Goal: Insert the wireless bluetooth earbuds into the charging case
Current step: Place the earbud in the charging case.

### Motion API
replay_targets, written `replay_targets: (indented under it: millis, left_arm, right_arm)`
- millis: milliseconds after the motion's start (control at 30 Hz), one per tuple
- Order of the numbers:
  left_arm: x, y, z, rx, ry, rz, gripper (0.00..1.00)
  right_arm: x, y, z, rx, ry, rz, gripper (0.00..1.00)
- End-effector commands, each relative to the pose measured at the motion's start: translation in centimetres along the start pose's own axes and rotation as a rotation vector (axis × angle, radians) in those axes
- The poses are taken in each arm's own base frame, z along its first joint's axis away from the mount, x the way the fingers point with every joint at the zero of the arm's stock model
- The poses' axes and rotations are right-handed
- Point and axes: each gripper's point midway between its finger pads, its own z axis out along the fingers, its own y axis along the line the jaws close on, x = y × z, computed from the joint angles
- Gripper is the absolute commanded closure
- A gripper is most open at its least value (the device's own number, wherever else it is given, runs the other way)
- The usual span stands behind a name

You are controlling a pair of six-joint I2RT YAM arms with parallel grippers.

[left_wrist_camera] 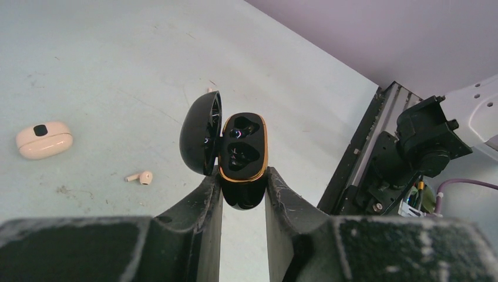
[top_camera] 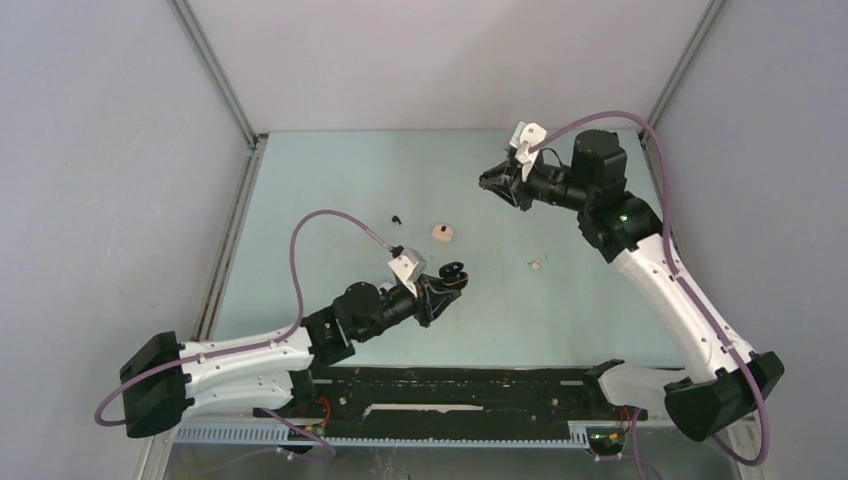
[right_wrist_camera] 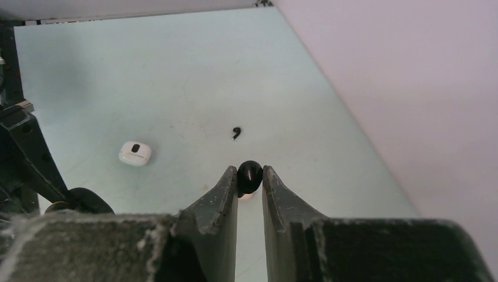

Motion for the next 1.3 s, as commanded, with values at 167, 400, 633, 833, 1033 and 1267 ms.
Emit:
replay_targets:
  millis: [167, 400, 633, 833, 1033, 1267]
  left_arm:
    - [-5.3, -3.2, -0.6, 0.172, -0.185, 0.025, 1.00]
    - [-5.4, -4.6, -1.7, 0.273, -0.211, 0.141, 1.00]
    - [-6.3, -5.0, -1.9, 0.287, -0.201, 0.188, 1.00]
    - [-7.8, -5.7, -1.9, 0.307, -0.235, 0.178, 1.00]
    - [-8.0, -5.8, -1.8, 0.307, -0.239, 0.183, 1.00]
    - [-8.1, -5.9, -1.7, 0.315, -0.237, 0.195, 1.00]
  right_arm:
    - [-6.6, 5.9, -3.5, -0.115, -0.149, -0.241, 1.00]
    - [-5.8, 10.2, -3.8, -0.092, -0.291, -0.247, 1.00]
    - [-5.4, 12.7, -4.2, -0.108, -0.369, -0.168, 1.00]
    - [-5.6, 15.6, -4.7, -0.183, -0.412, -0.216, 1.00]
    - [-4.6, 17.0, -4.6, -0.231, -0.411, -0.212, 1.00]
    - [-3.2, 16.7, -4.0, -0.202, -0.393, -0.188, 1.00]
